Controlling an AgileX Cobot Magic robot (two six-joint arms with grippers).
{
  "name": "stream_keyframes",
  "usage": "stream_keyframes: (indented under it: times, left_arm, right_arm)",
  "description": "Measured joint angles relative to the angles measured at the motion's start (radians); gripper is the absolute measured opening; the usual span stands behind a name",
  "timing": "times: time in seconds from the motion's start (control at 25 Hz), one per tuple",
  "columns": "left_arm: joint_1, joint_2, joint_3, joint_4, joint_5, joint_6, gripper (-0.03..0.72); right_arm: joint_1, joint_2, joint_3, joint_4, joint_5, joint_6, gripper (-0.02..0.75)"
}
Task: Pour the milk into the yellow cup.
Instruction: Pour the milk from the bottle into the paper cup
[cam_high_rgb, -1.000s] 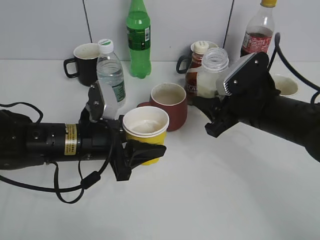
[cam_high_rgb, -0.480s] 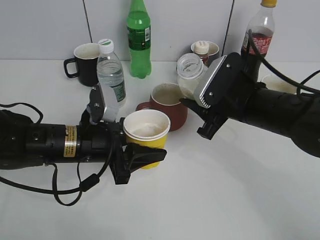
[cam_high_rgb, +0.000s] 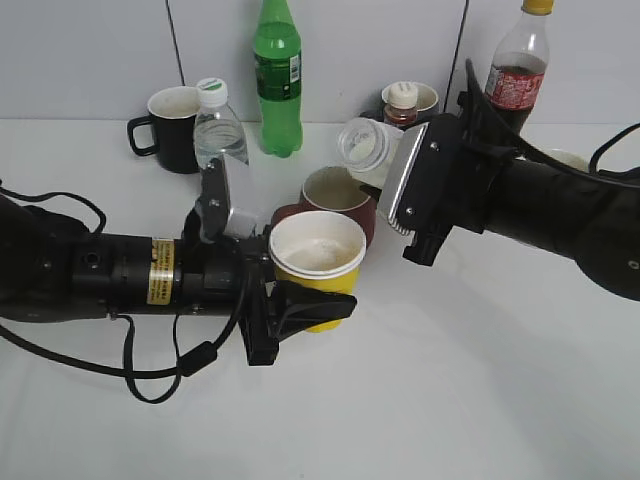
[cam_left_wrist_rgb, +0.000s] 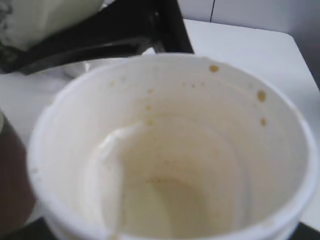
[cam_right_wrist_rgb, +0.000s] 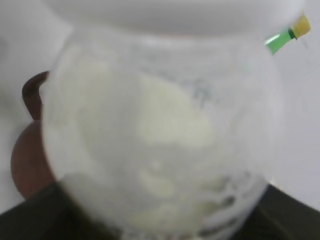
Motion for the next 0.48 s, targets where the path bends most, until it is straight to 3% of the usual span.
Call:
stream_keyframes:
  times: [0.12,0.48]
  left_arm:
    - [-0.028,-0.001,-0.008,-0.001,-0.002,-0.001,0.403]
    - [-0.031,-0.001,-0.009,-0.002,-0.001,-0.001,0.403]
  right_arm:
    - [0.000,0.000,-0.001,0.013,-0.001,-0.096,0.435]
    - [0.000,0.000,-0.001,0.026,-0.037,-0.263,0.435]
